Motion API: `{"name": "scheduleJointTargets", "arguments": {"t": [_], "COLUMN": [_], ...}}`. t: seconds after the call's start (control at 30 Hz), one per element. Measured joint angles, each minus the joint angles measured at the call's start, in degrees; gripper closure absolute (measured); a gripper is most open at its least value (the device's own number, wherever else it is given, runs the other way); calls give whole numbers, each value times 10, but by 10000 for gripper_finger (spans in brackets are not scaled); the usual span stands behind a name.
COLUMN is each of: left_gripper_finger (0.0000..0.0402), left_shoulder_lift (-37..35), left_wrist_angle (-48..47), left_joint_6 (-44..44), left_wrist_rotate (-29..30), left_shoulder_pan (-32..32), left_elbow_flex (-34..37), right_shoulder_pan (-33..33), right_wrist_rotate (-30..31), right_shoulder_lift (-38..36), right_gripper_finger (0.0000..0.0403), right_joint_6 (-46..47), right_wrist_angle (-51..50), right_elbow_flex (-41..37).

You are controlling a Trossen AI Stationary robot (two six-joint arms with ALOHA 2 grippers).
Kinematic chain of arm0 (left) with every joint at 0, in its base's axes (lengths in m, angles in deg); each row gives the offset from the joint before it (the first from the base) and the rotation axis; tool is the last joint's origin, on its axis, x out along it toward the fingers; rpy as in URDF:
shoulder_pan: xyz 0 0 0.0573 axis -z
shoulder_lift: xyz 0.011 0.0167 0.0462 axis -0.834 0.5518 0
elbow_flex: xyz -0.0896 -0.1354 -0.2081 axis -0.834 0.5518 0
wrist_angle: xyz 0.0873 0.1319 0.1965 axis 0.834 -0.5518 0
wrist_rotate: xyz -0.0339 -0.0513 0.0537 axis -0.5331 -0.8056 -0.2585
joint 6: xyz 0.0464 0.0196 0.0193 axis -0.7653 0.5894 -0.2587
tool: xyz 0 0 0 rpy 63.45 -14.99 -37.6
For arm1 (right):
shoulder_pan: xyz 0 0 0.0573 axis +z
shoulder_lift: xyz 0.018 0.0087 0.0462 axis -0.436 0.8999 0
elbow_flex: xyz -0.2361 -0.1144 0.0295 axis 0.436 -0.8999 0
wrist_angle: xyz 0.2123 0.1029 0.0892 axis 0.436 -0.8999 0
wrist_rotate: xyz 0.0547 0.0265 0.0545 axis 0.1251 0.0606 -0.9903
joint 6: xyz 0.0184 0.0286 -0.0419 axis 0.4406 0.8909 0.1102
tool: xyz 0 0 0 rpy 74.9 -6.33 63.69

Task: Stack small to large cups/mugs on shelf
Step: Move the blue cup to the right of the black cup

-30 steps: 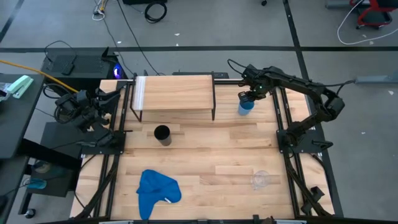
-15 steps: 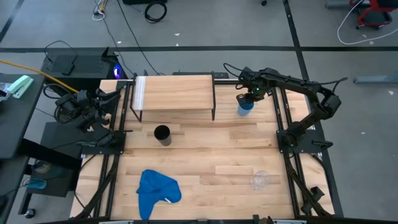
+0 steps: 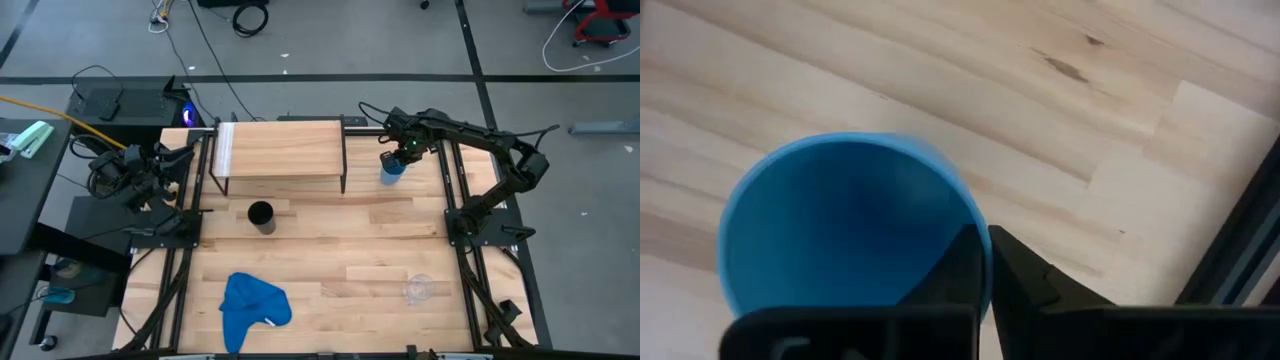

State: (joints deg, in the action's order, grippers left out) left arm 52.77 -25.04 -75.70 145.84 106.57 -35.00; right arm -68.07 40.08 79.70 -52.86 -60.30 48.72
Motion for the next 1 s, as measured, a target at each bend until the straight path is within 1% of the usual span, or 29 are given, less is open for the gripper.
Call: {"name": "scheduleJointTargets", "arguments": {"t": [0.1, 0.2, 0.43, 0.57, 0.73, 0.9, 1.0], "left_gripper_finger": [275, 279, 281, 279, 284, 282, 280], "left_shoulder_lift": [0, 0, 0, 0, 0, 0, 0], "left_wrist_angle": [0, 0, 0, 0, 0, 0, 0], "left_joint_6": [0, 0, 0, 0, 0, 0, 0], "left_wrist_rotate": [0, 0, 10, 10, 10, 10, 10], "left_shoulder_pan": [0, 0, 0, 0, 0, 0, 0], "left_elbow_flex": [0, 0, 0, 0, 0, 0, 0], "right_shoulder_pan": [8, 27, 98, 156, 243, 335, 382], "right_wrist_rotate": [-21, -34, -34, -35, -34, -35, -23], "right_shoulder_lift": [-4, -13, -33, -46, -52, -46, -26], "right_gripper_finger": [396, 395, 396, 398, 398, 399, 400], "right_joint_6": [-14, -17, -37, -22, 32, 81, 94], "right_wrist_angle": [-17, -40, -157, -197, -215, -196, -188], "right_elbow_flex": [7, 26, 104, 159, 233, 302, 343]}}
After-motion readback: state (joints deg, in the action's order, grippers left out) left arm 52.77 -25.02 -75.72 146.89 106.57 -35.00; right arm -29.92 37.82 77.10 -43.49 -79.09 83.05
